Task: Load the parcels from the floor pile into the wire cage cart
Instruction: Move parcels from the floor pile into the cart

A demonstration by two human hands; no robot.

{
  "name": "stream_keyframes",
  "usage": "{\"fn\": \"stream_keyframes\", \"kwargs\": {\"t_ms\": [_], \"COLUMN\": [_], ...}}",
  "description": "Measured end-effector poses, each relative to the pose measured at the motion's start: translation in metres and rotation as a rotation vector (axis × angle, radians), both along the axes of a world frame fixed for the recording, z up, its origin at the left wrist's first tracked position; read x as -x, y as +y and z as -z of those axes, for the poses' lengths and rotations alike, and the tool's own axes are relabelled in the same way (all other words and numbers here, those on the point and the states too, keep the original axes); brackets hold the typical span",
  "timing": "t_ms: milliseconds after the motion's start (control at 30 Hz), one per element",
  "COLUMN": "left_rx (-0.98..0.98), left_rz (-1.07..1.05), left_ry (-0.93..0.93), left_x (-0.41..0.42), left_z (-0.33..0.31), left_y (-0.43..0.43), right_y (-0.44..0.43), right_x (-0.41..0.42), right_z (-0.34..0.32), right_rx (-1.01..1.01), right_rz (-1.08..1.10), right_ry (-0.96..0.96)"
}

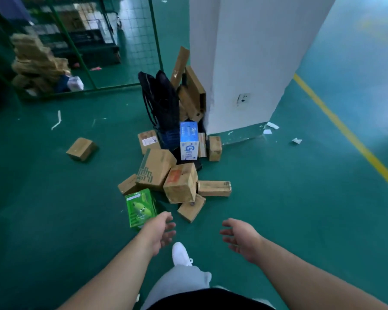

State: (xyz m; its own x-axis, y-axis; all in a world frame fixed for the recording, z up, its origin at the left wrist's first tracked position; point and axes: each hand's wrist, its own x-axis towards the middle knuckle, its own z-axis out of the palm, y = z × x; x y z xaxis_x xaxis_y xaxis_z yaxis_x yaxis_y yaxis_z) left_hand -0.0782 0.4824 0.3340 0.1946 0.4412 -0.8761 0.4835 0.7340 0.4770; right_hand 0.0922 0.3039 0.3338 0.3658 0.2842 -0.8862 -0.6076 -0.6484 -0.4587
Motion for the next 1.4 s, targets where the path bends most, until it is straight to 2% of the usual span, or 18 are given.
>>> {"fn": "stream_keyframes", "kwargs": {"t_ms": [133,333,533,667,800,900,1033,1200,1267,1333,1400], "left_rx": [-0.046,-0.026,0.099,0.144,0.219,0.285,0.341,0.395,0.424,0.442,0.459], "left_rz": [0.145,0.104,-0.141,-0.338,-0.515,-0.525,-0.546,-0.528,-0.549,-0.578,-0.595], "left_ry": [-0.026,-0.048,0.052,0.145,0.211,0.219,0.263,0.295,0.271,0.259,0.278], "left_x": [-0.064,-0.131,-0.159,-0.171,-0.195,-0.218,-0.239,-0.255,-0.264,-0.274,-0.281], "left_z": [-0.011,-0.008,0.049,0.094,0.16,0.199,0.258,0.359,0.401,0.437,0.476], "left_y": [0.068,0.135,0.158,0.167,0.179,0.188,0.208,0.246,0.257,0.264,0.263], "right_y": [0.038,0.093,0.149,0.202,0.279,0.342,0.414,0.475,0.486,0.493,0.496], "right_x": [-0.058,-0.108,-0.162,-0.207,-0.267,-0.305,-0.337,-0.351,-0.347,-0.342,-0.341], "right_z": [-0.012,0.008,0.066,0.107,0.182,0.231,0.306,0.412,0.452,0.484,0.521], "right_rx": [0.005,0.056,0.149,0.198,0.214,0.24,0.234,0.217,0.253,0.282,0.3], "right_rz": [0.047,0.058,-0.199,-0.462,-0.803,-0.97,-1.014,-1.023,-1.275,-1.155,-1.195], "right_ry": [-0.085,-0.112,-0.05,-0.013,-0.097,-0.2,-0.261,-0.372,-0.481,-0.393,-0.434]}}
